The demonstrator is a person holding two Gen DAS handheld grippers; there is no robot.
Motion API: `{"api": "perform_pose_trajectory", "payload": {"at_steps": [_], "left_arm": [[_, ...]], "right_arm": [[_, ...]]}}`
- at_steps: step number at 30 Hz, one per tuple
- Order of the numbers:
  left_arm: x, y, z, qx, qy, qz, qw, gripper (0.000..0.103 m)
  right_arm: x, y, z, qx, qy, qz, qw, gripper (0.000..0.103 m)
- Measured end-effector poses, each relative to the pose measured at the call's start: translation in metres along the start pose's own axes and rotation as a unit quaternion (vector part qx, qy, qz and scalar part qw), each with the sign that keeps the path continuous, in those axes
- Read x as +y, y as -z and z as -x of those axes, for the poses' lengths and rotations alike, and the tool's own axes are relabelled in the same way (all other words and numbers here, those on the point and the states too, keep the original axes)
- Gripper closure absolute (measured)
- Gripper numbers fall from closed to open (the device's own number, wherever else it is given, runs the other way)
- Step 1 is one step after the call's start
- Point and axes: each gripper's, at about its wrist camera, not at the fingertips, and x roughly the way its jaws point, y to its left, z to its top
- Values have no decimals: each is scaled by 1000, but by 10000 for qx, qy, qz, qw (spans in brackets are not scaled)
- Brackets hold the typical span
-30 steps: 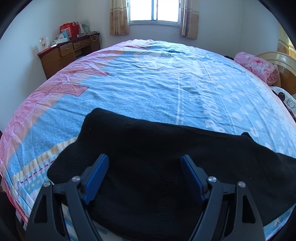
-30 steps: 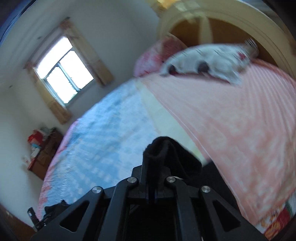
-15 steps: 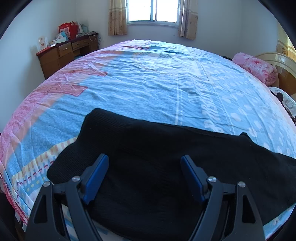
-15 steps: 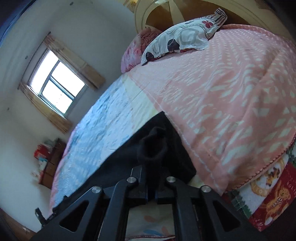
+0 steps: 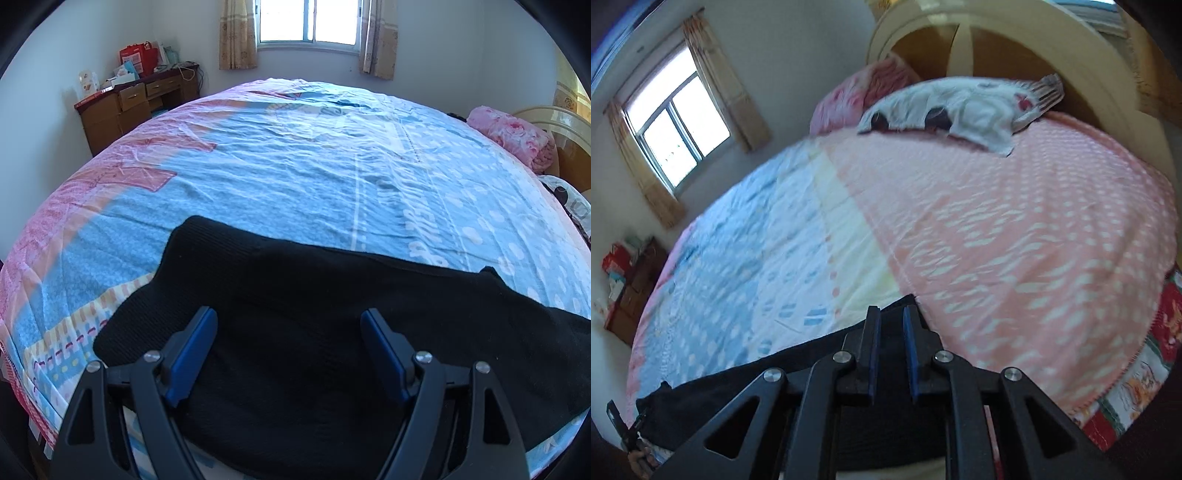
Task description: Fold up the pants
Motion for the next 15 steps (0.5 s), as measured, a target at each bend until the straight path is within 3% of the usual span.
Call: {"api": "perform_pose_trajectory", "payload": {"at_steps": [4, 8, 11, 15], "left_arm": [[0, 0, 0, -4, -24, 3, 10000, 22], [-4, 1, -1, -2, -125, -87, 9999, 20], [-4, 1, -1, 1, -126, -96, 9999, 19], [-5, 0, -1, 27, -130, -68, 9999, 19]], "right_arm": [[1, 0, -31, 501, 254, 41, 9984, 89], [8, 0, -32, 453, 680, 432, 9957, 89], [6, -2, -37, 471, 609, 457, 9960, 89], [7, -7, -15, -122, 470, 407, 9980, 89]]}}
